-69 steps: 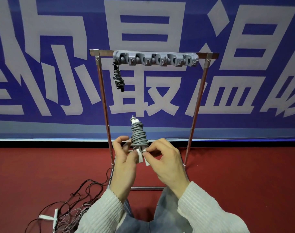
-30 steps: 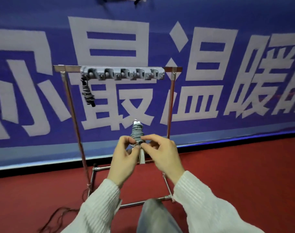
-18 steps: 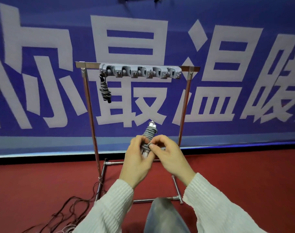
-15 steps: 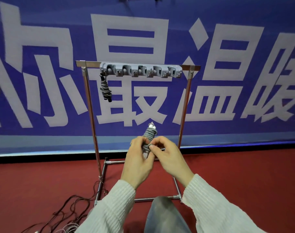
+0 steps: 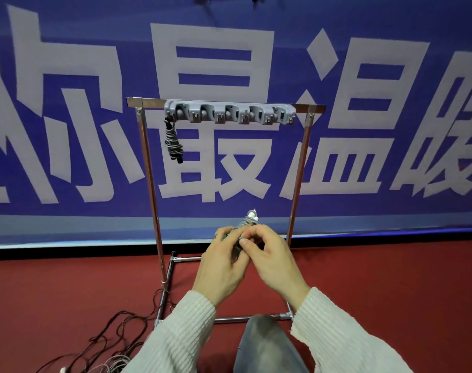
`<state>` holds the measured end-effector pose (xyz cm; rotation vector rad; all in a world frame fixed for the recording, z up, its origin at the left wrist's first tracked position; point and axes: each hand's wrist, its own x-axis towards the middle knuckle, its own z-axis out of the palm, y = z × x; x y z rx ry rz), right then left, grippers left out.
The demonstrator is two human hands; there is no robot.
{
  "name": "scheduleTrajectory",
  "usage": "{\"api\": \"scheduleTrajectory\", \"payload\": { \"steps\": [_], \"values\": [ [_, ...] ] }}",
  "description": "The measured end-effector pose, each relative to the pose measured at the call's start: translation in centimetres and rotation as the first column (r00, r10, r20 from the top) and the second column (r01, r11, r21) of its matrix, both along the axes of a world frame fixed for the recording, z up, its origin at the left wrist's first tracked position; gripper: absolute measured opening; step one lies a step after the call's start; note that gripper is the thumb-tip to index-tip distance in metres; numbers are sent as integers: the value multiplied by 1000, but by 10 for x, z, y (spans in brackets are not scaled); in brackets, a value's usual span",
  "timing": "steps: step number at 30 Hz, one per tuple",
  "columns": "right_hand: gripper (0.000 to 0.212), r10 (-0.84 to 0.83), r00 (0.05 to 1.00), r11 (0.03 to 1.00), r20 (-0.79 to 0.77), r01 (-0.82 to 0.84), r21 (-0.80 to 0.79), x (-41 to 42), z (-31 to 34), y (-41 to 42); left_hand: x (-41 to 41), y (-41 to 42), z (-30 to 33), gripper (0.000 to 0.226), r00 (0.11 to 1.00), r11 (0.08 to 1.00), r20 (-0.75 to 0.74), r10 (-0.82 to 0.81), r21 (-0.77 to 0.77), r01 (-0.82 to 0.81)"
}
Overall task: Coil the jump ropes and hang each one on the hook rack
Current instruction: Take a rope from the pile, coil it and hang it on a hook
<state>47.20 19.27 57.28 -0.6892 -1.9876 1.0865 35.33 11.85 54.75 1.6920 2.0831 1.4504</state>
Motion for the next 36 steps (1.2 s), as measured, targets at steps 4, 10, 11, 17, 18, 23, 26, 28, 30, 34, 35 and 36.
{"api": "scheduleTrajectory", "payload": {
  "steps": [4,10,11,17,18,23,26,28,30,34,35,36],
  "values": [
    [7,10,999,1000,46,-11,19,1,-3,-2,4,-8,-6,35,997,1000,83,4,-27,-2],
    [12,8,999,999,48,-10,41,4,-1,-6,13,-20,-17,41,993,999,120,22,-51,-16],
    [12,9,999,999,54,-11,35,5,-3,-7,14,-22,-20,42,991,999,130,22,-45,-16],
    [9,-23,997,965,75,3,262,12,-4,-9,32,-34,-18,56,810,986,563,-162,127,109],
    [15,-22,998,964,65,4,267,12,-3,-9,33,-32,-17,59,734,984,656,-176,141,110],
    [11,-46,989,969,-142,78,233,13,-2,-13,32,-24,-7,47,339,965,907,-251,209,157],
    [13,-123,969,971,-214,162,176,13,-1,-10,23,-17,-6,62,148,968,959,-240,225,109],
    [19,-146,973,984,-178,161,76,11,1,-3,18,-13,-4,51,165,971,957,-239,231,70],
    [23,-127,984,992,-123,122,-46,6,4,5,12,-9,-2,32,242,973,943,-230,228,38],
    [22,-42,994,985,-96,25,-173,-4,6,15,5,-6,-1,25,470,984,865,-175,163,67],
    [23,-20,994,981,-111,-1,-192,-6,7,15,4,-6,0,26,527,987,834,-163,144,78],
    [24,0,991,975,-135,-30,-222,-9,7,15,3,-6,1,30,568,987,807,-160,134,88]
  ]
}}
